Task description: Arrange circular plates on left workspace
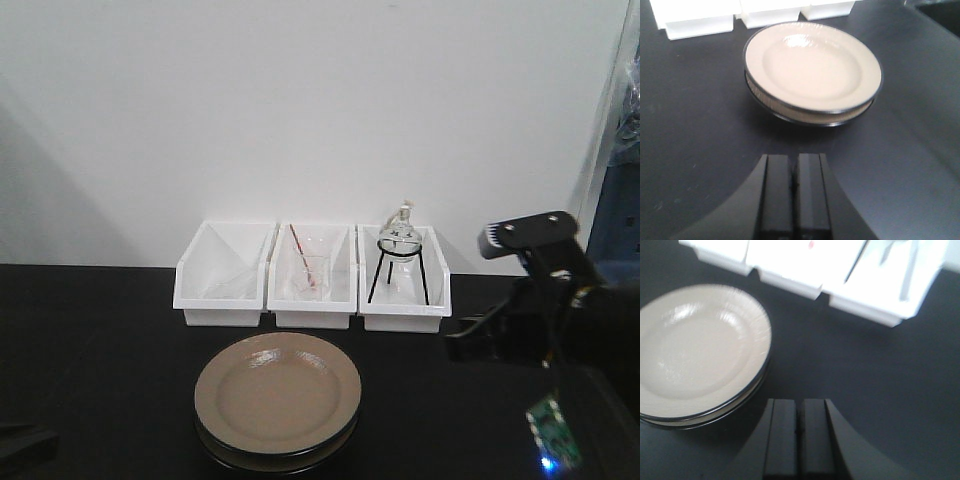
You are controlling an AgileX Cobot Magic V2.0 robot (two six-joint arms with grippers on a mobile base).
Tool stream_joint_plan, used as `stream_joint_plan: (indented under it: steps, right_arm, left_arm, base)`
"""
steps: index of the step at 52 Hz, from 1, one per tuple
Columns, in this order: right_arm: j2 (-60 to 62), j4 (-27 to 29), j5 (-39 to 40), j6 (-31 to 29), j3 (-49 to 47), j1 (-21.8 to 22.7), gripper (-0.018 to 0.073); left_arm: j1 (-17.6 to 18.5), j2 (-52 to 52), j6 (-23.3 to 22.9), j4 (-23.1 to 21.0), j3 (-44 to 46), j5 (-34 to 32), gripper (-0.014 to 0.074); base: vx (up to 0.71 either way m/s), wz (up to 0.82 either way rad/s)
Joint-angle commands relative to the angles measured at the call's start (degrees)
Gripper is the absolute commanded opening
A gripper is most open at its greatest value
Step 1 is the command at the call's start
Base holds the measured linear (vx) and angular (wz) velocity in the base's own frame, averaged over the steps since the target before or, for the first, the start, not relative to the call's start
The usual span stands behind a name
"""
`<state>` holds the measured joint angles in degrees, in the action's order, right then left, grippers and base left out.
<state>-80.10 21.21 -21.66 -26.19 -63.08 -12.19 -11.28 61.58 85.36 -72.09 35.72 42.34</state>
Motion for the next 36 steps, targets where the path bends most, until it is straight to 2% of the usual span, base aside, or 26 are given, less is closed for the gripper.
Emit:
stream_joint_plan:
  steps: [1, 8, 15, 24, 36]
  right_arm:
    - [11.38, 0.06, 12.79, 0.41, 9.0, 0.25, -0.0005]
    - [25.84, 1.77, 23.22, 0.41, 22.77, 0.25, -0.0005]
    - [36.23, 3.61, 29.86, 0.41, 32.49, 0.25, -0.0005]
    - [41.85, 4.7, 32.2, -0.27, 37.06, 0.25, -0.0005]
    - [43.17, 4.7, 31.67, -0.27, 37.23, 0.25, -0.0005]
  left_arm:
    - [0.26, -5.79, -0.51, -1.86, -1.4, -0.76, 0.0001]
    - [0.26, -15.43, -0.51, -1.81, -7.79, -1.02, 0.0001]
    - [0.26, -22.52, -0.51, -2.03, -12.18, -1.17, 0.0001]
    - [0.26, -27.19, -1.13, -2.03, -13.28, -2.02, 0.0001]
    - [0.26, -28.08, -1.13, -1.97, -13.28, 2.11, 0.0001]
  base:
    - [0.0, 0.0]
    - [0.0, 0.0]
    - [0.0, 0.0]
    - [0.0, 0.0]
    - [0.0, 0.0]
